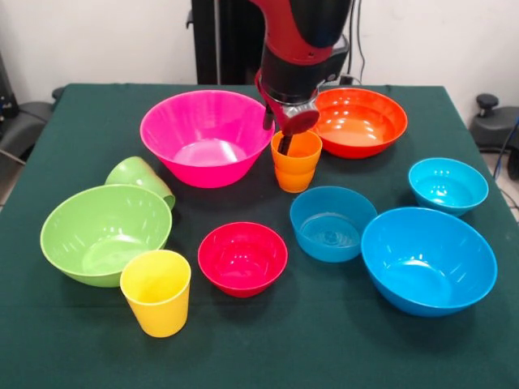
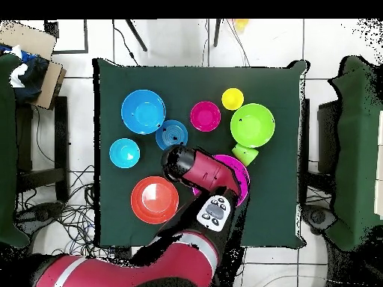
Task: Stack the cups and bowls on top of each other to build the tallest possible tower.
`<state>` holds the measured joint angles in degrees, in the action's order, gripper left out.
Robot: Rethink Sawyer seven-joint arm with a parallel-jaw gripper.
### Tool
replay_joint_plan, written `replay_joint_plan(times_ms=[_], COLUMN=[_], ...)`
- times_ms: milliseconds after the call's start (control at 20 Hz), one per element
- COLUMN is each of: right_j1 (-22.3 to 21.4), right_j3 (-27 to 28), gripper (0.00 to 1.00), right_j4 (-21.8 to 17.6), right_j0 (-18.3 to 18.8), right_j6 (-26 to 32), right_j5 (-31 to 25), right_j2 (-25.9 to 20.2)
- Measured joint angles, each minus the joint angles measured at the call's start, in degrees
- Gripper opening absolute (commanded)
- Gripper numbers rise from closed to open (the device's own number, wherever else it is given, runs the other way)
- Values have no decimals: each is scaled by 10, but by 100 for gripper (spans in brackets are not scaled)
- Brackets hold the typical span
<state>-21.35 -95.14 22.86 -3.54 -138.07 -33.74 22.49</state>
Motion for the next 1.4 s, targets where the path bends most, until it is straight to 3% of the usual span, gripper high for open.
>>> replay_joint_plan(times_ms=[600, 1400], right_j1=[-32, -32], right_j3=[-32, -32], gripper=[100, 100], right_j4=[0, 29], right_j0=[14, -12], right_j6=[0, -26], right_j5=[0, 0], right_j2=[13, 29])
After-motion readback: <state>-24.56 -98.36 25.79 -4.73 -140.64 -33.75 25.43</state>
